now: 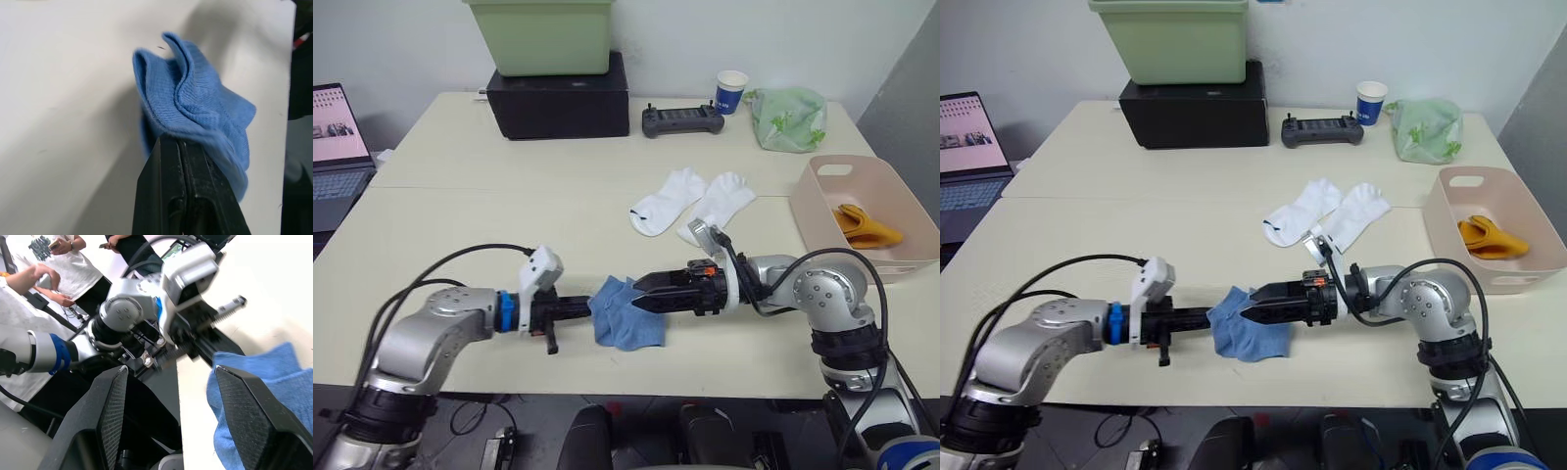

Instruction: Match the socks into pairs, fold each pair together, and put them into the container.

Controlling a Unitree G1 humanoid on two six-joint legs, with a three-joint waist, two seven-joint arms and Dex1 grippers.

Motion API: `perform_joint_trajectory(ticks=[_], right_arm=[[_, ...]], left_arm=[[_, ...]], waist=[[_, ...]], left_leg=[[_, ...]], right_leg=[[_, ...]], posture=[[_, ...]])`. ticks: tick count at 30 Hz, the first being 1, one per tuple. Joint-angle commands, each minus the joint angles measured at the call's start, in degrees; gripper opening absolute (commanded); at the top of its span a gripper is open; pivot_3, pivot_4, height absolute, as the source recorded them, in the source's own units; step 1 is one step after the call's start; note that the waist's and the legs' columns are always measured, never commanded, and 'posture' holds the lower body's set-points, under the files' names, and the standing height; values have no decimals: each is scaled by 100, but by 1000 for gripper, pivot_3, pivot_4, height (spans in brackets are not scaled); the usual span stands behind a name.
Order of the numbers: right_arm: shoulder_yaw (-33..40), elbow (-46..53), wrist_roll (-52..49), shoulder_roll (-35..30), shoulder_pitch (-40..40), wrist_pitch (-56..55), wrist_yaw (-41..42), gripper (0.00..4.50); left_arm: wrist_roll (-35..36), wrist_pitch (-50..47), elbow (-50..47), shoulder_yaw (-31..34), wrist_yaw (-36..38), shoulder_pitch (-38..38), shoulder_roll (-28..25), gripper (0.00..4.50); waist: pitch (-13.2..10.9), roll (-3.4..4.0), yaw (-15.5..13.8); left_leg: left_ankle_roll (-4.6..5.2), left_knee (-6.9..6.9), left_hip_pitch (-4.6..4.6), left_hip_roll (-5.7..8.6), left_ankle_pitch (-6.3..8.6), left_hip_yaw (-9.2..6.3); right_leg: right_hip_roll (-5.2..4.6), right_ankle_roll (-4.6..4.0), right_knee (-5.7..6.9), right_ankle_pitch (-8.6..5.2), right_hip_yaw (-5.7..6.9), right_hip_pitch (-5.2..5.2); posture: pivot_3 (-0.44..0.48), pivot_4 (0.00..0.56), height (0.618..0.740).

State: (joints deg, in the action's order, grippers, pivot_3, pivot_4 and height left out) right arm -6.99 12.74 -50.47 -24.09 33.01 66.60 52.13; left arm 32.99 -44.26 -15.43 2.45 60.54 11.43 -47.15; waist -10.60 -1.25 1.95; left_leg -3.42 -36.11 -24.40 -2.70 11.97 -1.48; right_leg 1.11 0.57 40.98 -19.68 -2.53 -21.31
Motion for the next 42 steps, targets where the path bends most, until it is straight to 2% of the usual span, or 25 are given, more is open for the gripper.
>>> perform_joint_trajectory(ticks=[1,4,8,10,16,19,22,25,29,35,42], right_arm=[[-341,437,909,-510,-162,-1136,207,2900],[-722,442,1461,-745,-302,-1893,461,2164],[-1563,-39,2486,-649,-379,-2964,612,734],[-1801,-363,2864,-544,-371,-3376,610,30],[-2043,-752,3416,-542,-474,-3941,788,7],[-1936,-621,3416,-638,-570,-3907,907,7],[-1306,7,2647,-819,-724,-3024,883,7],[-558,210,1893,-933,-751,-1535,459,625],[-409,364,1866,-1103,-829,-663,-41,1987],[35,405,1187,-557,-681,735,-628,4115],[460,-78,903,745,-395,1785,-1454,4115]], left_arm=[[111,174,-123,578,188,73,-427,0],[262,227,-371,619,176,277,-406,0],[430,162,-793,90,-117,387,275,0],[-23,501,-688,-358,-130,302,418,0],[-1492,1655,-43,-1434,-387,147,483,0],[-1660,1802,57,-1497,-381,37,486,0],[-1810,1951,238,-1437,-357,-106,391,0],[-1800,2023,337,-1363,-311,-221,336,0],[-1790,2073,398,-1318,-275,-243,322,0],[-1880,2170,476,-1364,-303,-167,392,0],[-1823,2113,413,-1330,-332,-217,423,0]], waist=[[0,-1,-5],[-1,-1,-14],[0,-2,-12],[-2,-5,-11],[-2,-4,-4],[-2,-4,-13],[-2,-4,-18],[-2,-4,-11],[-1,-3,-8],[-1,-3,5],[0,-2,-2]], left_leg=[[0,0,-3,0,0,0],[0,0,-6,3,0,1],[0,0,-7,5,0,6],[0,-2,-8,5,0,5],[-1,-2,-6,5,-1,2],[-1,-2,-7,3,-1,2],[-1,-2,-6,4,-1,1],[-1,-2,-1,4,-1,-1],[0,0,7,3,0,1],[0,1,6,4,0,4],[0,2,5,4,0,2]], right_leg=[[0,1,-3,0,1,-1],[-7,2,-7,-1,2,-4],[-9,2,-8,-1,-1,-1],[-8,1,-7,0,-1,-2],[-6,-1,1,1,0,-5],[-7,-1,-1,1,-2,-5],[-10,-1,-1,1,0,-2],[-13,-1,1,1,-2,3],[-12,-1,0,0,0,12],[-9,-1,0,0,-5,9],[-7,-1,2,0,-2,7]], posture=[[0,150,740],[0,150,740],[0,150,740],[0,150,740],[0,150,740],[0,150,740],[0,150,740],[0,150,740],[0,150,740],[0,150,740],[0,150,740]])
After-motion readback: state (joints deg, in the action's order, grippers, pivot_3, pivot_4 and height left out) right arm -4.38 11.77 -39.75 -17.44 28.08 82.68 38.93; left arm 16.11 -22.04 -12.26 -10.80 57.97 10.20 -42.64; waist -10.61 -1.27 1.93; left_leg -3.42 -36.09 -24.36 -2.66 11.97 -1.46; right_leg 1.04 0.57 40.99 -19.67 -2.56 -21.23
